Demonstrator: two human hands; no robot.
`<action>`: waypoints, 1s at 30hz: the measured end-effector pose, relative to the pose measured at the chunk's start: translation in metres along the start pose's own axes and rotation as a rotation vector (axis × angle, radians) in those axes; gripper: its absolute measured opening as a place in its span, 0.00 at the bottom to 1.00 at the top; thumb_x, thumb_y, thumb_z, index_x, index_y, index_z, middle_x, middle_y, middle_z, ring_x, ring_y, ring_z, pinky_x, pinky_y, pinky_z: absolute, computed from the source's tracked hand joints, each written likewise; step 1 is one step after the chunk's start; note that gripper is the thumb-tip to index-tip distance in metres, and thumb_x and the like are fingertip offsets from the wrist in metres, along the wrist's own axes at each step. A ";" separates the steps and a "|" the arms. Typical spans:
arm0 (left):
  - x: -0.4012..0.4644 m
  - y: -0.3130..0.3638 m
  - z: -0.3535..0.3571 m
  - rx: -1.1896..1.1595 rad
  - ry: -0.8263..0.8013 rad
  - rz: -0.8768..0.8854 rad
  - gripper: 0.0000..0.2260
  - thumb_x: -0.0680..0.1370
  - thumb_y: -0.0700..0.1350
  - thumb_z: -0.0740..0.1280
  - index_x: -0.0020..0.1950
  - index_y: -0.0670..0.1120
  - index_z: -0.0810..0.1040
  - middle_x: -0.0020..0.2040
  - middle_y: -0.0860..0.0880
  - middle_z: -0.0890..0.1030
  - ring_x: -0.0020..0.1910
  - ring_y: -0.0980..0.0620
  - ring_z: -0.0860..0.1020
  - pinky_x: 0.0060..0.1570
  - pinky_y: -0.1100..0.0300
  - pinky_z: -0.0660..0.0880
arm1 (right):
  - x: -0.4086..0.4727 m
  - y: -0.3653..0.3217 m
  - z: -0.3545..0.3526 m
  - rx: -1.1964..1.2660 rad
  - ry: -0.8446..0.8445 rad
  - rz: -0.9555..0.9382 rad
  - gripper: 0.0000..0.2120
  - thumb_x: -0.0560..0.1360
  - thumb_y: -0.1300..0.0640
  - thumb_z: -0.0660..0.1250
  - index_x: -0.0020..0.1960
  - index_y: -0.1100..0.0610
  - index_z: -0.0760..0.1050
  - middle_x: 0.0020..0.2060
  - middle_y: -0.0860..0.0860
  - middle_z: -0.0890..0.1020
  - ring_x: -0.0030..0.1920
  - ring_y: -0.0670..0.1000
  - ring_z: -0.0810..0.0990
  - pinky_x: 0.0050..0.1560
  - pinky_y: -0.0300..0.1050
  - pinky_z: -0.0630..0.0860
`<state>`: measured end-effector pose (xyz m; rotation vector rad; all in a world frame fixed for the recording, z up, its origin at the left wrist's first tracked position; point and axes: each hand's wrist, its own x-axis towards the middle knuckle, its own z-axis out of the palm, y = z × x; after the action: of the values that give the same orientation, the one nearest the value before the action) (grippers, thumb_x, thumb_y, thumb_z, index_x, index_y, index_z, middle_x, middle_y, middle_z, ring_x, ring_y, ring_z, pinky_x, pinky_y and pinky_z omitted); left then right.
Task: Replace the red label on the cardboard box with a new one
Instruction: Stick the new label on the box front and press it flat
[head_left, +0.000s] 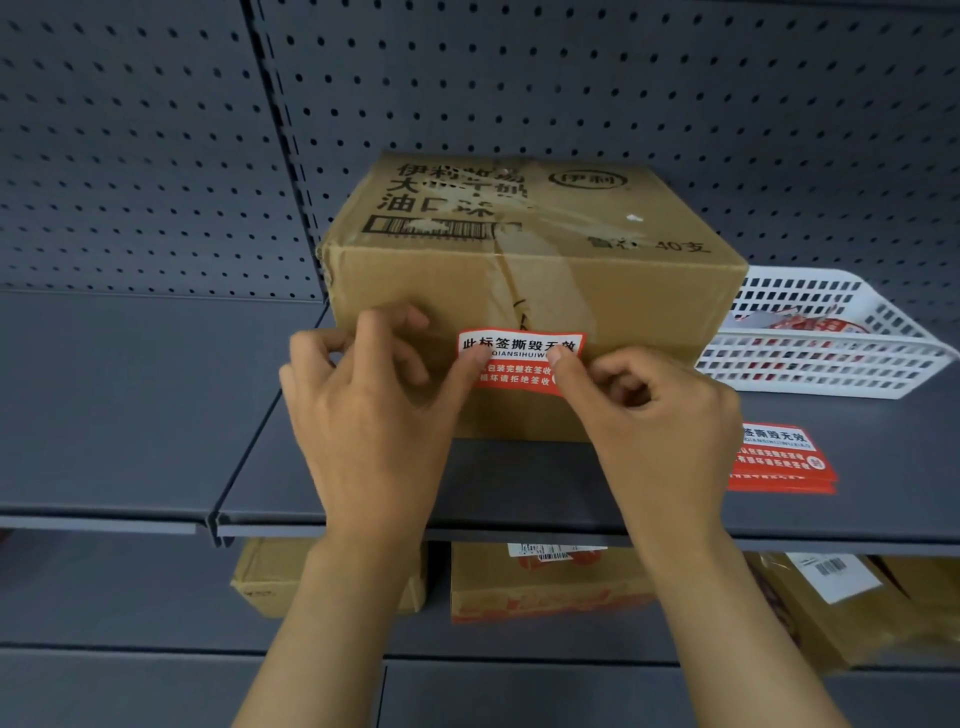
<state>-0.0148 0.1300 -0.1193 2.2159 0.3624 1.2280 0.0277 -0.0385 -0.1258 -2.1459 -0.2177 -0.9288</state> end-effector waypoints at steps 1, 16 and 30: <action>0.001 -0.002 -0.001 -0.001 0.012 0.015 0.21 0.71 0.63 0.75 0.54 0.50 0.77 0.40 0.54 0.76 0.49 0.55 0.63 0.50 0.48 0.70 | 0.000 0.002 -0.001 -0.015 0.001 0.015 0.21 0.73 0.36 0.72 0.33 0.52 0.83 0.26 0.47 0.82 0.27 0.49 0.79 0.30 0.49 0.76; 0.030 -0.001 -0.005 -0.029 -0.074 0.248 0.28 0.72 0.59 0.76 0.68 0.50 0.77 0.70 0.43 0.72 0.78 0.38 0.61 0.74 0.56 0.53 | 0.005 -0.018 0.013 -0.030 -0.066 -0.008 0.34 0.73 0.30 0.69 0.24 0.58 0.74 0.18 0.51 0.75 0.21 0.53 0.73 0.26 0.49 0.72; 0.042 -0.010 -0.016 -0.069 -0.203 0.286 0.27 0.72 0.47 0.78 0.70 0.53 0.75 0.69 0.46 0.69 0.73 0.40 0.63 0.75 0.52 0.59 | 0.006 0.004 -0.004 0.191 -0.132 0.162 0.28 0.75 0.37 0.71 0.26 0.56 0.78 0.18 0.50 0.78 0.22 0.54 0.80 0.36 0.55 0.80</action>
<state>-0.0050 0.1641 -0.0904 2.3632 -0.0792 1.1226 0.0314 -0.0453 -0.1224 -2.0161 -0.1869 -0.6479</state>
